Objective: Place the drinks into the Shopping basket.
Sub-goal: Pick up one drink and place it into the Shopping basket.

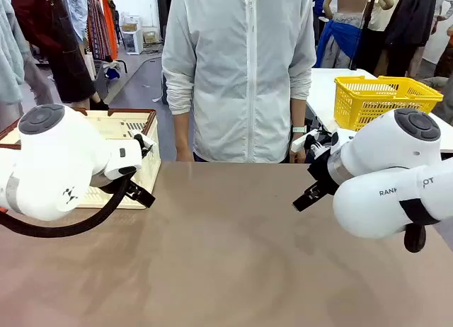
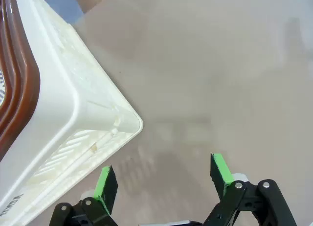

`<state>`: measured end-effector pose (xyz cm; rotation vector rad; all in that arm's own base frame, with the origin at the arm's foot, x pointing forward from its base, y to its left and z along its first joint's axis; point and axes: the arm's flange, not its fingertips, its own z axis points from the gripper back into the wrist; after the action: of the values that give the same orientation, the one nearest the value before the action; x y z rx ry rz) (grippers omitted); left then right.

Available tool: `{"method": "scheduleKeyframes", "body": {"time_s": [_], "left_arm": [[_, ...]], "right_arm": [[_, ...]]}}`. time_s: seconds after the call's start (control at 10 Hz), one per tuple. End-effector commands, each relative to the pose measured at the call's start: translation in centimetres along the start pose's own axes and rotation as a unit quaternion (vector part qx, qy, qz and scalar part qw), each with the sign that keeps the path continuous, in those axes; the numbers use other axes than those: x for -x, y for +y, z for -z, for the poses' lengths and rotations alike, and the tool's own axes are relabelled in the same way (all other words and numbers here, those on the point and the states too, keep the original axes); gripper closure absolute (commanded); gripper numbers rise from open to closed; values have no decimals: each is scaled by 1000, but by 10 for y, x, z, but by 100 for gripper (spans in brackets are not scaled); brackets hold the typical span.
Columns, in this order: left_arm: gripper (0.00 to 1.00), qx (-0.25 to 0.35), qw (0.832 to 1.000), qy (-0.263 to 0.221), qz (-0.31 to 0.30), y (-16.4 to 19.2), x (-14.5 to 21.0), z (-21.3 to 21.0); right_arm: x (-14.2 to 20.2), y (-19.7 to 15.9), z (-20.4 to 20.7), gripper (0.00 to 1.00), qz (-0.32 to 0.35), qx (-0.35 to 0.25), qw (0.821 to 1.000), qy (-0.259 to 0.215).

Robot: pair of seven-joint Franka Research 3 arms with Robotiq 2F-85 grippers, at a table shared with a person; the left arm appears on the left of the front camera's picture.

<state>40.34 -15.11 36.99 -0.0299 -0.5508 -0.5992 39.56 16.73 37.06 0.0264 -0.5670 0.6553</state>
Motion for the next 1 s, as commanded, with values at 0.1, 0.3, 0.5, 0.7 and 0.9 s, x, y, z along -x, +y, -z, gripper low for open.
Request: {"method": "scheduleKeyframes", "body": {"time_s": [0.1,0.3,0.5,0.7,0.9], "left_arm": [[0,0,1000,0,0,0,0,0],[0,0,1000,0,0,0,0,0],[0,0,1000,0,0,0,0,0],[0,0,1000,0,0,0,0,0],[0,0,1000,0,0,0,0,0]], "right_arm": [[0,0,0,0,0,0,1000,0],[0,0,0,0,0,0,1000,0],[0,0,0,0,0,0,1000,0],[0,0,0,0,0,0,1000,0],[0,0,0,0,0,0,1000,0]]}}
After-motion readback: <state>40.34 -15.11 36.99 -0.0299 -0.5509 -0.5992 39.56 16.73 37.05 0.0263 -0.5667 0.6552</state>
